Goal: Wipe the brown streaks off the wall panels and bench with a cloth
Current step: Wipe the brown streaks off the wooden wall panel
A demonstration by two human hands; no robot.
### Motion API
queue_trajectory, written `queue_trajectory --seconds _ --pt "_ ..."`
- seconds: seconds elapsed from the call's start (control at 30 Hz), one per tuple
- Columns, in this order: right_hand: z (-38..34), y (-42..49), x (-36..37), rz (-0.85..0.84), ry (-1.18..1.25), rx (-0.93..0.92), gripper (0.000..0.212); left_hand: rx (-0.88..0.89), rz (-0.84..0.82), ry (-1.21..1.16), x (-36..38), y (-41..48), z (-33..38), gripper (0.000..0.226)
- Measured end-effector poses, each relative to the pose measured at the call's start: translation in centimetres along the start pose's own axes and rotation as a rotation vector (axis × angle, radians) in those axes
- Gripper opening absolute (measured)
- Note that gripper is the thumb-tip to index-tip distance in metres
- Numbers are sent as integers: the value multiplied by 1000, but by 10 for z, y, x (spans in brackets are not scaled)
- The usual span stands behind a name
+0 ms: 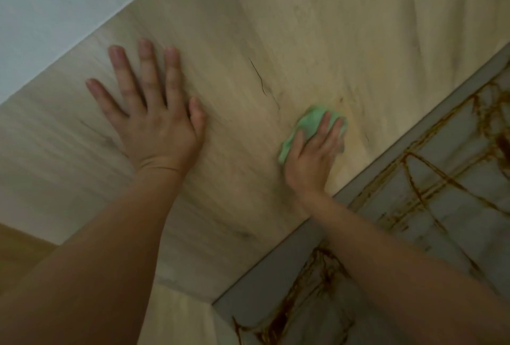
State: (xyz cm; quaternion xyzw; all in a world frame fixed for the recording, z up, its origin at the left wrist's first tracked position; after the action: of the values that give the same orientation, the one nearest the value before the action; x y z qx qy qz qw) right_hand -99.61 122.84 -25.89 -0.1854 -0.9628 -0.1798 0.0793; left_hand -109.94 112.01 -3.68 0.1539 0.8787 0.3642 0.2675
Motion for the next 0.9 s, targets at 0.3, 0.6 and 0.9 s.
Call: queue_trajectory --seconds 0.3,0.6,0.9 --pt "-8 -115 25 -382 -161 -499 71 -5 -14 -7 -2 0 -1 69" --pt "68 15 -32 180 78 542 72 4 1 -30 0 -1 0 69" --pt "17 -148 -11 -401 -84 700 75 -4 -35 -65 -5 0 -1 70"
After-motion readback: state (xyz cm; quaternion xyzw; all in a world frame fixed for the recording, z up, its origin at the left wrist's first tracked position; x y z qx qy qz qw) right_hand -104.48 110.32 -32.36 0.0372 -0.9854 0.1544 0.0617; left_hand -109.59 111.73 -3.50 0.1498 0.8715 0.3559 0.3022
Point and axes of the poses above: each hand's wrist, its own y-axis towards the middle knuckle, its own x-axis out of the palm, z = x × y, the point moved 1 cm from there along y, towards the middle knuckle, and after that the axes turned 14 degrees about y, right-handed, at the moved point
